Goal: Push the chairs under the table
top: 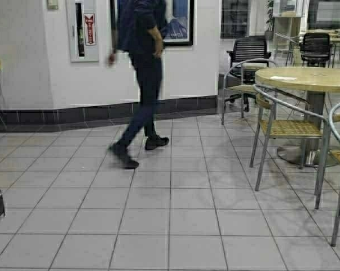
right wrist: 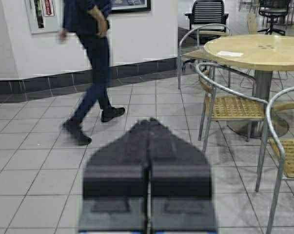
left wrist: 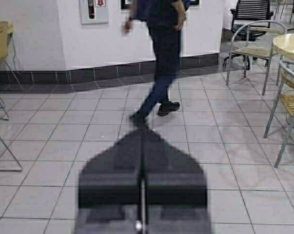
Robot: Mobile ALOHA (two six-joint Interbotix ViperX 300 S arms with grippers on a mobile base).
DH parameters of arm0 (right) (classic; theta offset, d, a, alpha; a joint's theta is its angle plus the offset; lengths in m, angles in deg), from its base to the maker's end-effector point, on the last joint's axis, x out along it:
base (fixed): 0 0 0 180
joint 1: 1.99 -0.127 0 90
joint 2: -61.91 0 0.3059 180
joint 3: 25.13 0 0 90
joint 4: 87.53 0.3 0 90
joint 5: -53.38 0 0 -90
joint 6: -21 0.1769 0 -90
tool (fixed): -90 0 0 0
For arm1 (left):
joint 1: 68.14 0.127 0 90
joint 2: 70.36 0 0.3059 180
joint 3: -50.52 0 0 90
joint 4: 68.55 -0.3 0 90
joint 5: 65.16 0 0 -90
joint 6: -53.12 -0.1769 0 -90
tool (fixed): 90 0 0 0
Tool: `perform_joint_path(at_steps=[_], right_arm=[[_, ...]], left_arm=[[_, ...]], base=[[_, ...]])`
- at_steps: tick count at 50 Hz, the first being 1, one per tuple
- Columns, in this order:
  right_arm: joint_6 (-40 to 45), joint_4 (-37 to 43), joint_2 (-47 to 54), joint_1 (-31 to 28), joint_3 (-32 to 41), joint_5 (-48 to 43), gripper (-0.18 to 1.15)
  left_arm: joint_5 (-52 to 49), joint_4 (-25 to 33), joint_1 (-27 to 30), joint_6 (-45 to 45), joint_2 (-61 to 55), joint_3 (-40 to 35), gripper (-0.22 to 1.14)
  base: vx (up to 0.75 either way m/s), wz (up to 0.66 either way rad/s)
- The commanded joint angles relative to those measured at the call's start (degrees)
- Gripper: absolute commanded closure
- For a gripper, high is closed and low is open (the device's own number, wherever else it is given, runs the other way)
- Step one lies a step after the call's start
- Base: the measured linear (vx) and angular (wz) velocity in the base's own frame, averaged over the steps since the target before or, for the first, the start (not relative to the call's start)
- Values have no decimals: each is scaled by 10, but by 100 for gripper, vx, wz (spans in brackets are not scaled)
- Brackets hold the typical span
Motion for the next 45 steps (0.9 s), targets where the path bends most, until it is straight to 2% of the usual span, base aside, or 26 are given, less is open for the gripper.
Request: perform_joint_path(at_steps=[1,8,45], right_arm=[[4,1,-3,-4,6,12,94],[3,-1,-6,-4,18,61,92],[-1,-4,-5,-4,17,61,92]], left_arm=[[-50,-1,-4,2,-1,-22,95],[-56,0,-4,5,-1,-26,89],[-56,2,-4,21,1,-26,89]], base=[[0,0],[0,0],[10,1]])
